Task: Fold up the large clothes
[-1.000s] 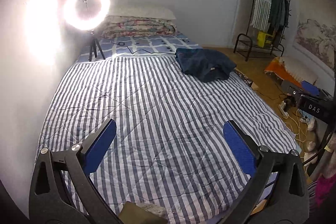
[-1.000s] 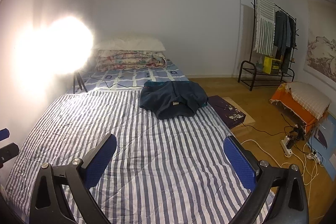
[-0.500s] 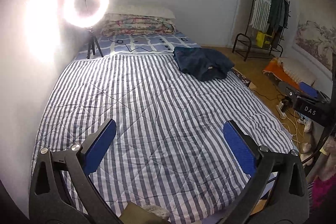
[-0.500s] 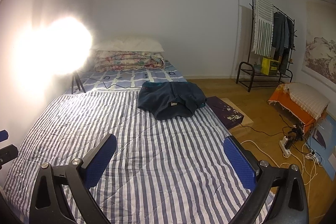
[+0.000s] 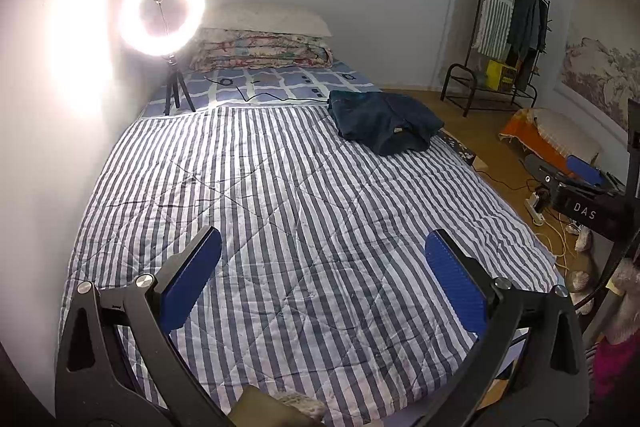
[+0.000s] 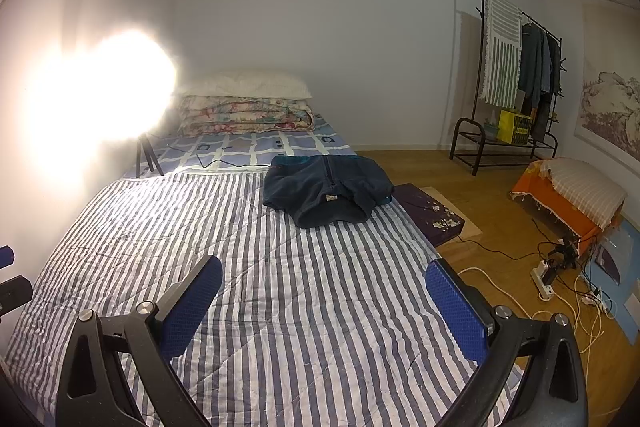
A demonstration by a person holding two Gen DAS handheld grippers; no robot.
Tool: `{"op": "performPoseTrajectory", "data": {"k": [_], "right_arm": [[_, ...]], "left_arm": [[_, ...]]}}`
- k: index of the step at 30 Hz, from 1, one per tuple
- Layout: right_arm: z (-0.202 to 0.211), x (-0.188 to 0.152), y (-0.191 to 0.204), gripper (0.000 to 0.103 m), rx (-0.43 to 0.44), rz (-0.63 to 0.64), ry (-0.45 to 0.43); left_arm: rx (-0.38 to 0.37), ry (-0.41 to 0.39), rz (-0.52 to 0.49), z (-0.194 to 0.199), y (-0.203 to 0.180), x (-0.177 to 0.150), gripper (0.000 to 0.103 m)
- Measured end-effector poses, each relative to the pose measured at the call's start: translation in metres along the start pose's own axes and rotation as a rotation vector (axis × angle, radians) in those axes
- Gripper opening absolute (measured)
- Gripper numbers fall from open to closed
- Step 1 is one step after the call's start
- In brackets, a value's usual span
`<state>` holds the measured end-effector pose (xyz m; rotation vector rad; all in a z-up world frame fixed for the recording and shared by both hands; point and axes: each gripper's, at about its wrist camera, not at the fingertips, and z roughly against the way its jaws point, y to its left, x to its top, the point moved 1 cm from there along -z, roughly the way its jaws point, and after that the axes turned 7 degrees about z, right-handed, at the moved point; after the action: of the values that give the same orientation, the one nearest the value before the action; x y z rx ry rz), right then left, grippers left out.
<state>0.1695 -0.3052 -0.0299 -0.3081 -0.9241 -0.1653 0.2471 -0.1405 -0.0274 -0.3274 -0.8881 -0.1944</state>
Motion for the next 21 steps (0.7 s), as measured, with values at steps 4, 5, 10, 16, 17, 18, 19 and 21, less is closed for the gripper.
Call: {"op": "performPoseTrajectory", "data": {"k": [4,5,10,16,17,18,19,21], "right_arm": [[-0.0005,-0.0005,0.0001,0.103,0.002,0.002,-0.002],[-0.0005,-0.0005,0.0003,0.103,0.002,0.003,-0.001],[-0.0004,-0.0007,0.0007,0.103,0.003,0.003,0.0],[-0.0017,-0.0015,-0.0004,0.103,0.007,0.003,0.001],[-0.0025,-0.0013,-0.0009,0.103,0.01,0.003,0.002],[-0.0028,-0.0013,-0.001,0.103,0.01,0.004,0.002],[-0.0027,-0.0013,-0.0006,0.103,0.009,0.005,0.001],[-0.0031,-0.0016,-0.0005,0.103,0.01,0.01,0.001]], "left_arm": [[-0.001,-0.001,-0.001,0.0004,-0.0009,0.0003,0.103],[-0.002,0.0,-0.001,0.0007,-0.0013,0.0004,0.103],[-0.001,0.0,-0.001,0.0008,-0.0015,-0.0002,0.103],[0.003,0.0,-0.005,0.0012,-0.0025,-0.0018,0.103],[0.003,-0.001,-0.004,0.001,-0.0027,-0.0018,0.103],[0.003,0.001,-0.005,0.0009,-0.0027,-0.0017,0.103],[0.002,0.002,-0.005,0.0009,-0.0027,-0.0017,0.103],[0.003,0.001,-0.004,0.0007,-0.0032,-0.0018,0.103]]}}
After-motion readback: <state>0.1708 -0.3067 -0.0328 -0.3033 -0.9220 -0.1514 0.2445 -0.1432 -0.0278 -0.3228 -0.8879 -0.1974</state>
